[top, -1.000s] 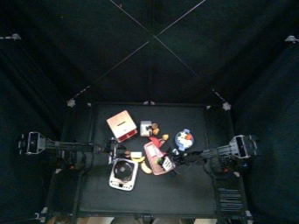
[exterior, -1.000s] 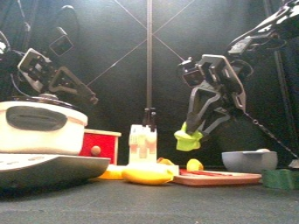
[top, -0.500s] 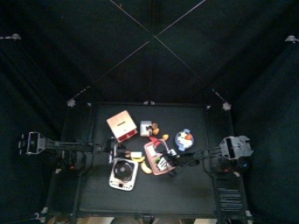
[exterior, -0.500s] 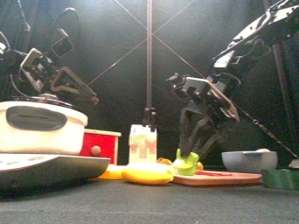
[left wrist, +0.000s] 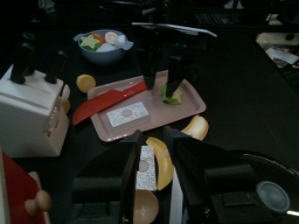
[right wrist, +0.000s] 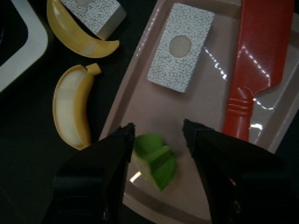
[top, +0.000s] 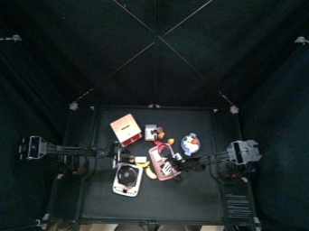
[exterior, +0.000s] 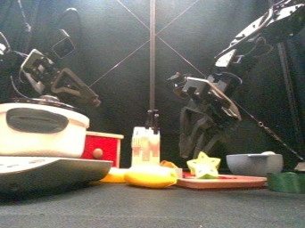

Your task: Place starfruit bottom on plate

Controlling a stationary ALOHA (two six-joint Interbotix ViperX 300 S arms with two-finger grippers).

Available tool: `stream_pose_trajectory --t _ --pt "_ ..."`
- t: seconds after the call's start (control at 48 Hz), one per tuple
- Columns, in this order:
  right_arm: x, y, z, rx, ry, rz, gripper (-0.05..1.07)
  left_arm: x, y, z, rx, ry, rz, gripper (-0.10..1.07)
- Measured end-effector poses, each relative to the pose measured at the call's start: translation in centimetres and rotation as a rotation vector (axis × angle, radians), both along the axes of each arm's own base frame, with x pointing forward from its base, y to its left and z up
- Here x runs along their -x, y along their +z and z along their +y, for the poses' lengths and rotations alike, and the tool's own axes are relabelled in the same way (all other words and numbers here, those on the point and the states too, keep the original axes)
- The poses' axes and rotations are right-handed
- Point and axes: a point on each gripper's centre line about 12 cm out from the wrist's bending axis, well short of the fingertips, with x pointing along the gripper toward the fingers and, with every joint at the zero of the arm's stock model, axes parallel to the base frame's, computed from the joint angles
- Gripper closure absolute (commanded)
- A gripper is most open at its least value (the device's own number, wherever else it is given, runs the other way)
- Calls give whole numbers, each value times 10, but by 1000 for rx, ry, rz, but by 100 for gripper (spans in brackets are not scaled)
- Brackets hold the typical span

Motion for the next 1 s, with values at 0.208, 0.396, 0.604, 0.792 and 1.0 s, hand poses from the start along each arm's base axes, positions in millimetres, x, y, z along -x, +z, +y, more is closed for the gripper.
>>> stream_pose_trajectory --t 0.208,0.396,0.604,0.792,1.0 --pt "0 0 -1 5 -6 6 18 0 0 0 0 0 0 27" --pt "2 0 -2 12 -13 18 18 0 0 0 1 1 1 27" --pt "3 1 -5 32 -32 43 19 1 -1 0 2 1 5 27" --pt "17 21 -16 95 -107 94 19 2 -3 0 3 1 9 27" --pt "57 65 -34 165 -245 129 19 2 -3 0 3 1 12 27"
